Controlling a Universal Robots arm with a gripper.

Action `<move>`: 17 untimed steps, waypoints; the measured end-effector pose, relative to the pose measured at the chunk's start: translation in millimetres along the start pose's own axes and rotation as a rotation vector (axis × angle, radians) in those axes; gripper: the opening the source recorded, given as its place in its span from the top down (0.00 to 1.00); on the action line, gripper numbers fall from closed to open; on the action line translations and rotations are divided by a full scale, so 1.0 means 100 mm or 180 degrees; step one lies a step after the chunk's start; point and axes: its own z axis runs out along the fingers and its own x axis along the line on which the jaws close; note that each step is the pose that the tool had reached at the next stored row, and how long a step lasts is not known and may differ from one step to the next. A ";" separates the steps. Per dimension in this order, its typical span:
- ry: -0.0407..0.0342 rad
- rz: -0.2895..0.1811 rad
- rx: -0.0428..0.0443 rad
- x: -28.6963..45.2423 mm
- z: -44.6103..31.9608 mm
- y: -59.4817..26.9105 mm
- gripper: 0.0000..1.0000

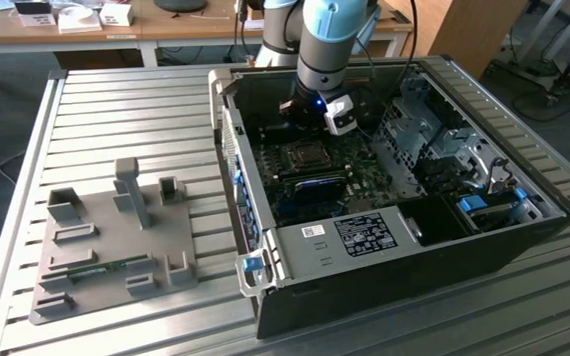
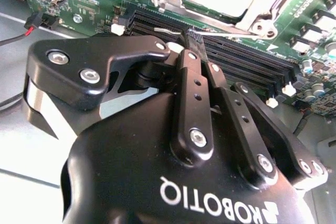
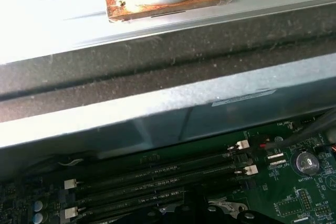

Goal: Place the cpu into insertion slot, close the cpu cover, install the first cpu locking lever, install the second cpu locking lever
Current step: 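Install the first cpu locking lever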

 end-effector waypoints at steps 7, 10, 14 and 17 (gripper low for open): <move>0.0000 0.0000 -0.0001 -0.001 0.003 0.008 0.89; 0.0000 0.0000 0.0000 -0.006 0.004 0.009 0.89; 0.0000 0.0000 0.0000 -0.034 0.009 0.015 0.89; -0.0001 0.0000 0.0000 -0.034 0.017 0.013 0.89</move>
